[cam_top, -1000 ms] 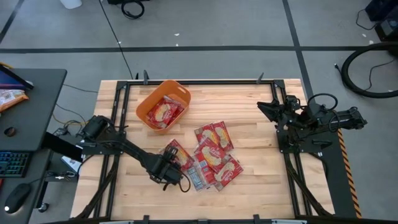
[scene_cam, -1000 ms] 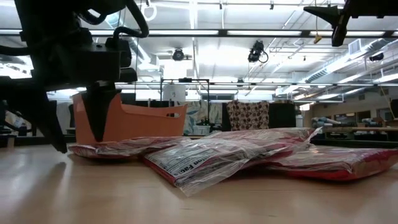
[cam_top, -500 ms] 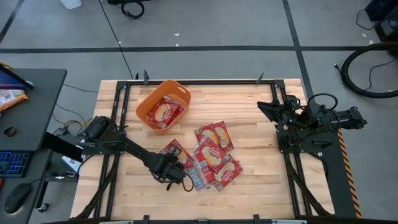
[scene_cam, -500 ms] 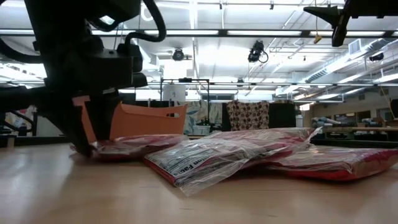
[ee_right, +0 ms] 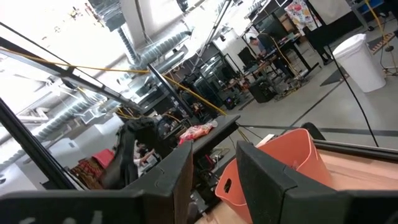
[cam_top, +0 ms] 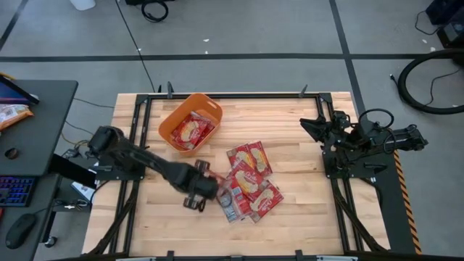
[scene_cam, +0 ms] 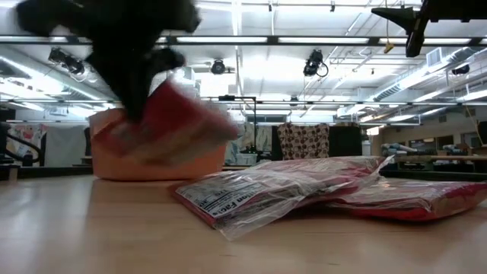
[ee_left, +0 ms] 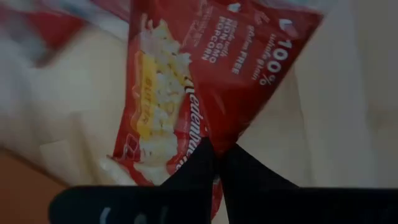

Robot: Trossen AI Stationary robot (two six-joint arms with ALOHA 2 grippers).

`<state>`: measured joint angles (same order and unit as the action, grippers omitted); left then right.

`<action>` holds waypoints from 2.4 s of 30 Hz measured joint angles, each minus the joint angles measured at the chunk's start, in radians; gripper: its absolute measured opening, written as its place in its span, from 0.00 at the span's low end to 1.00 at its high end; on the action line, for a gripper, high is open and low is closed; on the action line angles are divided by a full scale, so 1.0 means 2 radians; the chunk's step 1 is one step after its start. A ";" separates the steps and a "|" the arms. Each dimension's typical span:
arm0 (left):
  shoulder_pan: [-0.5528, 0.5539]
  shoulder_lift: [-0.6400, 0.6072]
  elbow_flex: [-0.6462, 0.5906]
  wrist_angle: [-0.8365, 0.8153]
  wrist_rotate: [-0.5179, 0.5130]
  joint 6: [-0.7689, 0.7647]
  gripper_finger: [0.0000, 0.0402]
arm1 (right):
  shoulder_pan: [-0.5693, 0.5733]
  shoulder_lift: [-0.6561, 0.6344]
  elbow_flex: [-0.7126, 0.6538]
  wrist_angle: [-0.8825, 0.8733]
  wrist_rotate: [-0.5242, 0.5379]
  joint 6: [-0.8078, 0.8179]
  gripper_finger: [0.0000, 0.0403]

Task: Sort popcorn bags into baskets
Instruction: Put the red popcorn bag into the orange bin

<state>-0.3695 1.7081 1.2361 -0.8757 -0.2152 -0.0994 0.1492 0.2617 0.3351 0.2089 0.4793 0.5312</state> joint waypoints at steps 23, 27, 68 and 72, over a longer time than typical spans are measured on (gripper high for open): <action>0.332 -0.019 0.123 -0.165 -0.023 -0.165 0.17 | 0.000 0.016 0.000 0.001 0.004 0.000 0.32; 0.354 -0.013 0.122 -0.162 0.003 -0.173 0.36 | 0.000 0.016 0.000 0.003 0.004 0.000 0.32; 0.039 0.180 0.123 0.224 -0.009 0.242 0.62 | 0.000 0.028 0.000 0.000 0.013 0.019 0.32; 0.037 0.188 0.123 0.228 -0.038 0.248 0.62 | 0.000 0.028 0.000 0.000 0.013 0.023 0.32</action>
<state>-0.2955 2.0832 1.4818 -0.4205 -0.2908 0.3969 0.1490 0.3180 0.3347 0.2083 0.5051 0.5762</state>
